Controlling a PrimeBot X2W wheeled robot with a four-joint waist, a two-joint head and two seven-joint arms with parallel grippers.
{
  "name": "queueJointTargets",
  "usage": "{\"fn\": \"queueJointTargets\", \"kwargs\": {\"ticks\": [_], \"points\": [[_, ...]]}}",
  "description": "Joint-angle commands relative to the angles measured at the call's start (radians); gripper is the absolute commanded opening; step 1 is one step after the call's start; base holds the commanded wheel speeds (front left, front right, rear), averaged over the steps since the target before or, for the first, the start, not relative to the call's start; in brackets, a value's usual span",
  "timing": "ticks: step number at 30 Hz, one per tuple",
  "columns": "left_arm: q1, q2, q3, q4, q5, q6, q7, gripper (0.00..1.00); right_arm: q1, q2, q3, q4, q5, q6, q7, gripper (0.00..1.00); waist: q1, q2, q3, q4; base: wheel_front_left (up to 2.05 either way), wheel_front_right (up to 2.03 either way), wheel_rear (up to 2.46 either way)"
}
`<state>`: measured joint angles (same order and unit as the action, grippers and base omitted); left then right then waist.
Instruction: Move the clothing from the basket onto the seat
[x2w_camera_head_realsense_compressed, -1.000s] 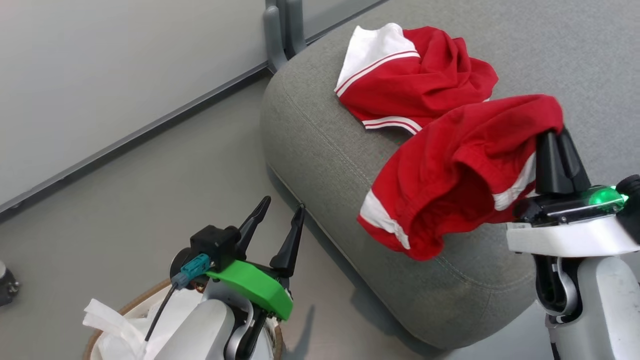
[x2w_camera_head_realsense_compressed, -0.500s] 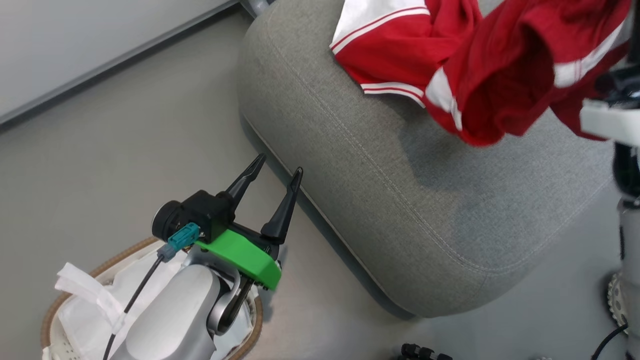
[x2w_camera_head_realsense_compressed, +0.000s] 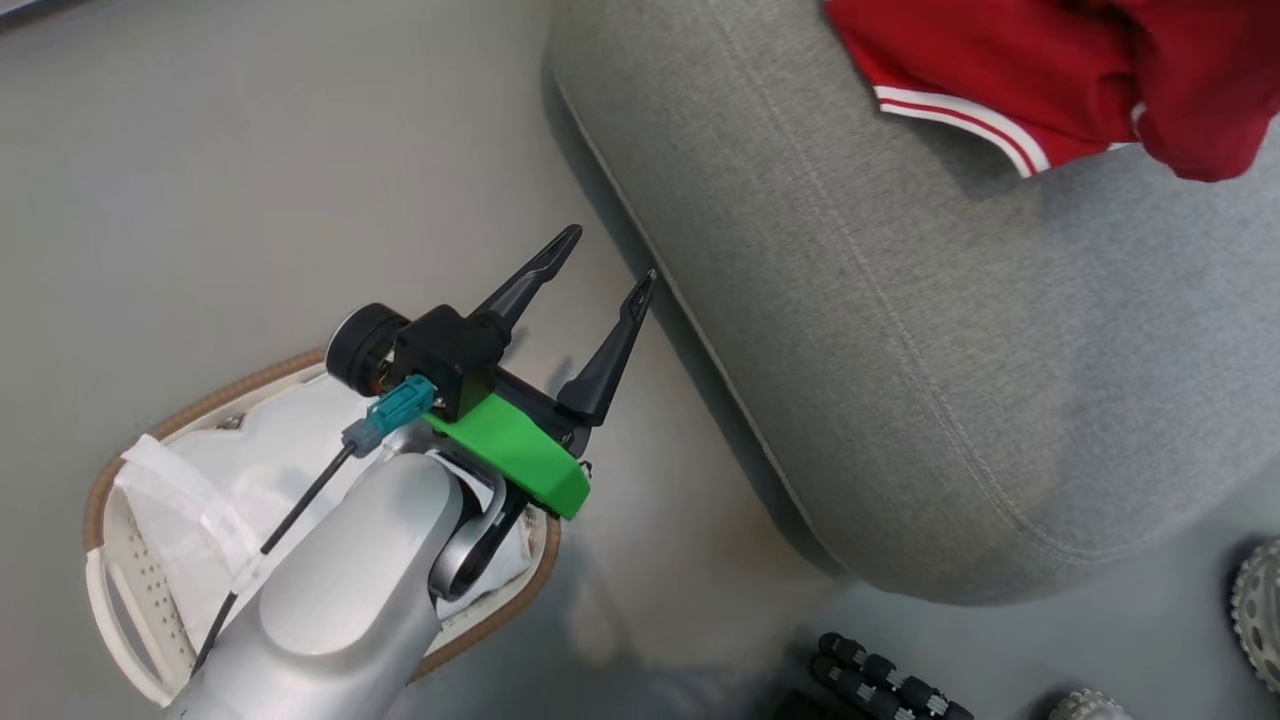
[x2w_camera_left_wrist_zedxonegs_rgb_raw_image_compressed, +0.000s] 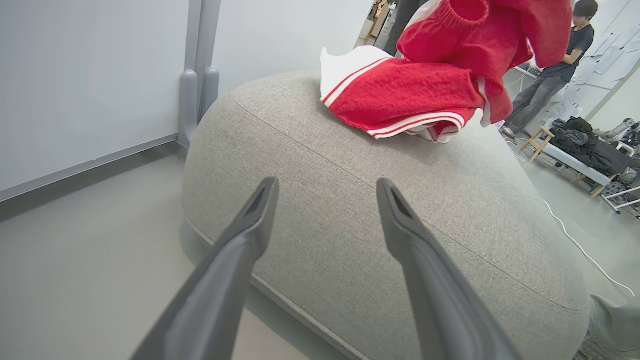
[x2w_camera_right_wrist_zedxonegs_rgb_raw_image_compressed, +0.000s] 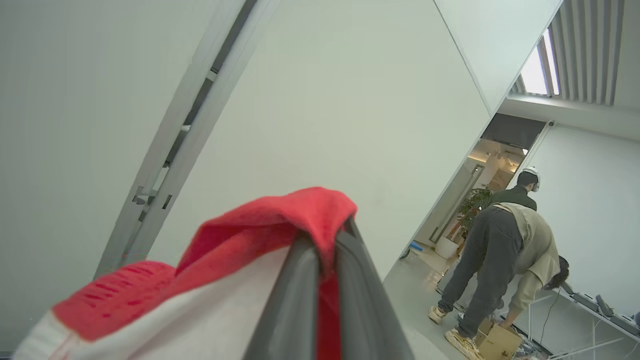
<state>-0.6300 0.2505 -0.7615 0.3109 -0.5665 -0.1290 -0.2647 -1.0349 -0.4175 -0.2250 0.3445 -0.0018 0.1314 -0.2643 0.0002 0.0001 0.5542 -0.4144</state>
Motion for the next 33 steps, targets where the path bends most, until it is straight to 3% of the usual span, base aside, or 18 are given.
{"fn": "queueJointTargets", "kwargs": {"ticks": [1, 8, 17, 19, 20, 22, 33], "points": [[-0.029, 0.002, -0.005, -0.002, -0.006, -0.003, 0.001, 1.00, -0.012, -0.002, -0.017, 0.037, -0.019, -0.001, 0.000, 0.00, -0.0002, -0.0001, 0.094, 0.095, 0.00, 0.00, 0.00], [-0.050, -0.003, -0.026, 0.007, -0.010, -0.003, 0.001, 1.00, 0.051, 0.069, -0.132, 0.238, -0.067, -0.001, 0.000, 0.00, -0.0002, -0.0001, 0.131, 0.137, 0.00, 0.00, 0.00], [-0.020, 0.003, -0.032, 0.032, -0.014, -0.003, 0.001, 1.00, 0.185, 0.144, -0.292, 0.408, -0.043, -0.001, 0.000, 0.04, -0.0002, -0.0001, 0.104, 0.116, 0.00, 0.00, 0.00], [-0.011, 0.003, -0.029, 0.039, -0.017, -0.003, 0.001, 1.00, 0.221, 0.160, -0.308, 0.400, -0.035, -0.001, 0.000, 0.15, -0.0002, -0.0001, 0.087, 0.105, 0.00, 0.00, 0.00], [-0.009, 0.001, -0.030, 0.042, -0.017, -0.003, 0.001, 1.00, 0.236, 0.167, -0.307, 0.392, -0.031, -0.001, 0.000, 0.32, -0.0002, -0.0001, 0.078, 0.100, 0.00, 0.00, 0.00], [-0.002, 0.001, -0.026, 0.048, -0.020, -0.003, 0.001, 1.00, 0.274, 0.180, -0.311, 0.364, -0.018, -0.001, 0.000, 1.00, -0.0002, -0.0001, 0.058, 0.088, 0.00, 0.00, 0.00], [0.101, -0.034, 0.028, 0.087, -0.026, -0.003, 0.001, 1.00, 0.477, 0.240, -0.237, 0.187, 0.067, -0.001, 0.000, 1.00, -0.0002, -0.0001, -0.116, 0.061, 0.00, 0.00, 0.00]]}}
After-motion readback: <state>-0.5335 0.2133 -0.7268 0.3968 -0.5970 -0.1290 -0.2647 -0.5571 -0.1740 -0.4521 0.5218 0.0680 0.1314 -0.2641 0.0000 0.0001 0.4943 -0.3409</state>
